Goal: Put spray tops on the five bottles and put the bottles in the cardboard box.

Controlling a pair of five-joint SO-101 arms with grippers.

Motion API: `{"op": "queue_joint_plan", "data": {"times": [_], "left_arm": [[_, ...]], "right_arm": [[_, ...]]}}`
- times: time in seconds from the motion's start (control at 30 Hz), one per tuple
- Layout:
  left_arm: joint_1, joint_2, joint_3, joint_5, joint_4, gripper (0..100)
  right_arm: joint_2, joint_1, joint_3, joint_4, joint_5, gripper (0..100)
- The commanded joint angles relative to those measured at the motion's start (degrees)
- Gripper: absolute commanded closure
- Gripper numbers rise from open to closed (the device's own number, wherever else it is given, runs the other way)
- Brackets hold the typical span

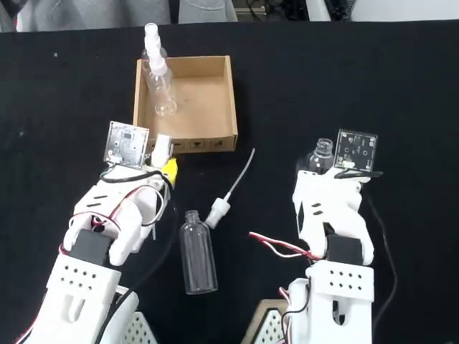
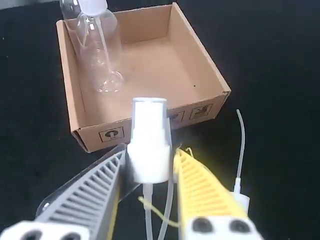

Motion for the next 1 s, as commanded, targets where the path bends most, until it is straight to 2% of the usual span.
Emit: {"op": "queue_joint_plan", "data": {"times": [0.0,0.37,0.6,0.73,0.97], "left_arm": [[0.8,1.7,-4.2,-1.7,0.3,89],[0.7,26.3,-14.7,-1.8,0.6,88],[0.5,37.2,-25.5,-3.2,11.2,88],[0.7,42.3,-28.6,-4.7,13.5,81],[0.6,51.2,-35.3,-4.9,18.1,81]], "right_arm": [[-2.2,-0.6,-0.6,-1.8,0.7,91.3],[-2.2,-0.6,-0.6,-1.8,0.7,91.3],[-2.2,-0.5,-0.6,-1.8,0.7,91.1],[-2.2,-0.5,-0.6,-1.8,0.7,91.1],[-2.2,-0.5,-0.6,-1.8,0.7,91.0]]}}
